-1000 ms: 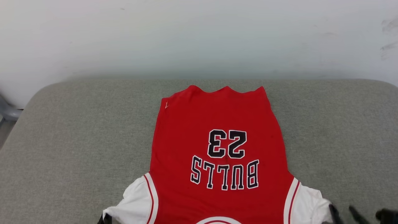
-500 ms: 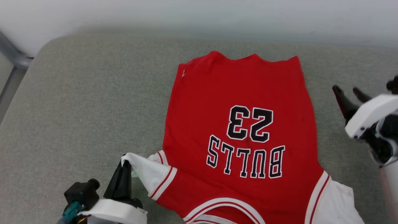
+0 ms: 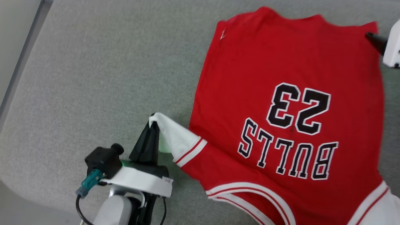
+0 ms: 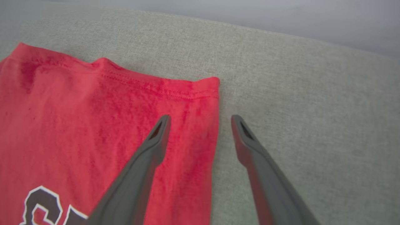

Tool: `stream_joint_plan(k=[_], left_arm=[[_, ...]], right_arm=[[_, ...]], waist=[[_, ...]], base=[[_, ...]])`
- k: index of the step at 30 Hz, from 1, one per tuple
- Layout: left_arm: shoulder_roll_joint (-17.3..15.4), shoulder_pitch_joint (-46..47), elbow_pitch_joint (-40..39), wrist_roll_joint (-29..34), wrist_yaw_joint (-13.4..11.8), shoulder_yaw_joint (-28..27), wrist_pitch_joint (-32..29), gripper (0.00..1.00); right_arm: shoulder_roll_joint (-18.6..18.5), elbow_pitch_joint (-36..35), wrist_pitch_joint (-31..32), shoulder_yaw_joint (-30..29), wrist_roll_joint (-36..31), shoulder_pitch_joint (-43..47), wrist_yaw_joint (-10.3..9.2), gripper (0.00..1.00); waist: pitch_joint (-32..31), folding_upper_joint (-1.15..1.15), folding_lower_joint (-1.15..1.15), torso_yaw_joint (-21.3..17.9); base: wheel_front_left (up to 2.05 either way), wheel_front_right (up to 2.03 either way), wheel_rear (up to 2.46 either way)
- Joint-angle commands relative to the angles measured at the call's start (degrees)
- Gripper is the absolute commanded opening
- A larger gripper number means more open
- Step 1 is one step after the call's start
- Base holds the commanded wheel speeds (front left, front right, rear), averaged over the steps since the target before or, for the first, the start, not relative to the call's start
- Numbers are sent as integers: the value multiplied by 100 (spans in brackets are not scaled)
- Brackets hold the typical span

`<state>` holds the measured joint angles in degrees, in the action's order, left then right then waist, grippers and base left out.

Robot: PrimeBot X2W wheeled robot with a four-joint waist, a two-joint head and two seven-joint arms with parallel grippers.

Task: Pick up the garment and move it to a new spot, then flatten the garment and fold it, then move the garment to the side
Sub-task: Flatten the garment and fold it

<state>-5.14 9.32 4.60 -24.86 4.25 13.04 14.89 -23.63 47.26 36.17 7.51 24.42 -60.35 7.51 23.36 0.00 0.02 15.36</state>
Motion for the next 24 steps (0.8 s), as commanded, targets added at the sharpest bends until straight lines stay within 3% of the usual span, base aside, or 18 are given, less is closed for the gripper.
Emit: stream_joint_plan(k=[1, 5, 10, 11, 12, 13, 18, 24], left_arm=[[53, 179, -42, 45, 66, 10, 36, 0], [142, 318, -95, 86, 139, -7, 38, 0], [194, 361, -63, 95, 215, -52, 40, 0], [204, 363, -53, 96, 225, -58, 40, 0], [210, 367, -41, 95, 236, -59, 40, 0], [215, 372, -25, 93, 248, -57, 40, 0], [222, 310, 79, 116, 280, -91, 40, 0], [223, 143, 284, 171, 305, -196, 40, 0]], right_arm=[[-91, 123, 59, 45, -62, -222, -4, 100], [-84, 448, 279, 191, -118, -433, -3, 100], [83, 1183, 1094, 399, 49, -66, -2, 100], [95, 1310, 1221, 368, 107, -19, -2, 47], [104, 1399, 1318, 365, 133, -1, -2, 29], [99, 1475, 1346, 301, 174, -10, -2, 0], [127, 1508, 1123, 152, 238, -227, -2, 0], [-73, 1134, 657, 367, 156, -404, -3, 0]], waist=[[428, 0, -2, 283], [677, 0, -2, 358], [756, 0, -2, 380], [757, 0, -2, 385], [752, 0, -2, 395], [744, 0, -2, 407], [569, 0, -2, 403], [44, 0, -2, 235]], base=[[0, 0, 0], [0, 0, 0], [0, 0, 0], [0, 0, 0], [0, 0, 0], [0, 0, 0], [0, 0, 0], [0, 0, 0]])
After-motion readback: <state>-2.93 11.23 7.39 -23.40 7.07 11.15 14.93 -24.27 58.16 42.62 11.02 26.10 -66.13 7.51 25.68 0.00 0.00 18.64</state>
